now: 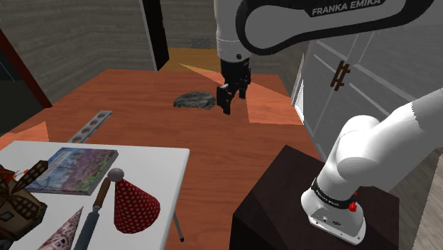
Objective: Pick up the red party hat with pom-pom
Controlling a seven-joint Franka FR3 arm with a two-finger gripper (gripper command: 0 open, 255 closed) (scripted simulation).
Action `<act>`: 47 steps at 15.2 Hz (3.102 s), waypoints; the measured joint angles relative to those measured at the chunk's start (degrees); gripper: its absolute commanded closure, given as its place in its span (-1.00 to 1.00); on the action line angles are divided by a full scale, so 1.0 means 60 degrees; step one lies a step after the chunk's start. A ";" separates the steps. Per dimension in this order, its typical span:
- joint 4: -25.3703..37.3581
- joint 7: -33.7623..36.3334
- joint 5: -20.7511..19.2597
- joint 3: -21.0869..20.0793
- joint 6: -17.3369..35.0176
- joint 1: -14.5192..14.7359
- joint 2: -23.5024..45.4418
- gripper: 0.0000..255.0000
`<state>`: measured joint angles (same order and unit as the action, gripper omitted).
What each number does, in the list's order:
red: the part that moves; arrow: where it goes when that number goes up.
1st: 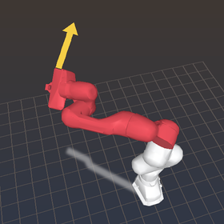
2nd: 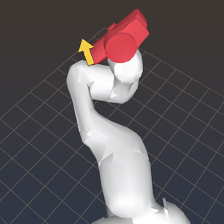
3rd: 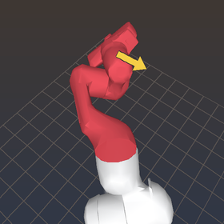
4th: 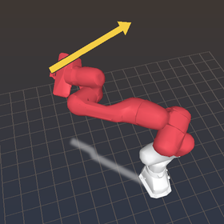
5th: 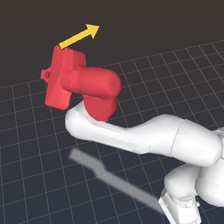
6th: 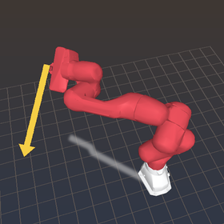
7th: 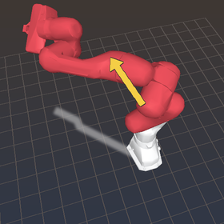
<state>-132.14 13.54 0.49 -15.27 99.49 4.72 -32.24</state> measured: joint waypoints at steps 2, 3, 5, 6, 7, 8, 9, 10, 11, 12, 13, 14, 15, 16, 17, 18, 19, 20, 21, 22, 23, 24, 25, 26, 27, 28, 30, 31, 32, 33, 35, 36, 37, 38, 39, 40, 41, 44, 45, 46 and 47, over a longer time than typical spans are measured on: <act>0.0368 0.0417 0.0000 -0.0375 0.0204 0.0038 0.0529 -1.00; 0.0573 0.0626 -0.0039 -0.0562 0.0364 0.0034 0.0871 -1.00; 0.0901 0.1096 -0.0084 -0.0958 0.0544 0.0091 0.1353 -1.00; 0.1079 0.1345 -0.0153 -0.1163 0.0697 0.0098 0.1675 -1.00; 0.1176 0.1589 -0.0202 -0.1354 0.0826 0.0129 0.1897 -1.00; 0.1385 0.1811 -0.0279 -0.1526 0.0863 0.0144 0.2144 -1.00; 0.1606 0.2081 -0.0396 -0.1734 0.0983 0.0153 0.2495 -1.00; 0.1945 0.2341 -0.0562 -0.1925 0.1037 0.0142 0.2913 -1.00; 0.2199 0.2603 -0.0702 -0.2104 0.1071 0.0165 0.3227 -1.00; 0.2414 0.2877 -0.0844 -0.2284 0.1106 0.0205 0.3512 -1.00; 0.2689 0.3118 -0.1025 -0.2435 0.1129 0.0226 0.3848 -1.00; 0.2997 0.3385 -0.1233 -0.2591 0.1127 0.0262 0.4213 -1.00; 0.3235 0.3694 -0.1446 -0.2759 0.1174 0.0331 0.4572 -1.00; 0.3698 0.4054 -0.1739 -0.2945 0.1099 0.0424 0.5075 -1.00; 0.3995 0.4286 -0.2003 -0.3032 0.1115 0.0485 0.5474 -1.00; 0.4230 0.4516 -0.2224 -0.3113 0.1114 0.0576 0.5792 -1.00; 0.4571 0.4808 -0.2522 -0.3203 0.1105 0.0713 0.6239 -1.00; 0.4868 0.5035 -0.2738 -0.3267 0.1016 0.0849 0.6545 -1.00; 0.5219 0.5277 -0.3005 -0.3317 0.0949 0.1014 0.6934 -1.00; 0.5673 0.5534 -0.3304 -0.3354 0.0818 0.1225 0.7390 -1.00; 0.6100 0.5751 -0.3588 -0.3363 0.0711 0.1440 0.7830 -1.00; 0.6582 0.5930 -0.3850 -0.3353 0.0542 0.1667 0.8254 -1.00; 0.7037 0.6081 -0.4096 -0.3329 0.0394 0.1897 0.8649 -1.00; 0.7556 0.6233 -0.4337 -0.3300 0.0200 0.2170 0.9064 -1.00; 0.8161 0.6372 -0.4614 -0.3238 0.0016 0.2486 0.9572 -1.00; 0.8696 0.6500 -0.4849 -0.3175 -0.0147 0.2792 1.0020 -1.00; 0.9513 0.6641 -0.5179 -0.3058 -0.0377 0.3255 1.0687 -1.00; 0.9595 0.6682 -0.5244 -0.3028 -0.0349 0.3324 1.0813 -1.00; 0.9580 0.6723 -0.5289 -0.3005 -0.0269 0.3349 1.0892 -1.00; 0.9527 0.6770 -0.5318 -0.2993 -0.0188 0.3362 1.0935 -1.00; 0.9400 0.6837 -0.5373 -0.2962 0.0010 0.3355 1.1025 -1.00; 0.9293 0.6868 -0.5388 -0.2955 0.0117 0.3333 1.1037 -1.00; 0.9177 0.6898 -0.5396 -0.2952 0.0214 0.3304 1.1025 -1.00; 0.9143 0.6910 -0.5405 -0.2947 0.0257 0.3298 1.1038 -1.00; 0.9121 0.6923 -0.5408 -0.2946 0.0279 0.3298 1.1041 1.00; 0.9109 0.6930 -0.5411 -0.2946 0.0292 0.3299 1.1042 1.00; 0.9103 0.6935 -0.5412 -0.2946 0.0299 0.3299 1.1042 1.00; 0.9095 0.6940 -0.5412 -0.2949 0.0306 0.3301 1.1039 1.00; 0.9096 0.6940 -0.5412 -0.2949 0.0306 0.3301 1.1039 1.00; 0.9097 0.6941 -0.5413 -0.2948 0.0306 0.3302 1.1039 1.00; 0.9097 0.6941 -0.5413 -0.2948 0.0307 0.3302 1.1040 1.00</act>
<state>-77.56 55.18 -31.99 -32.96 101.33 24.53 34.00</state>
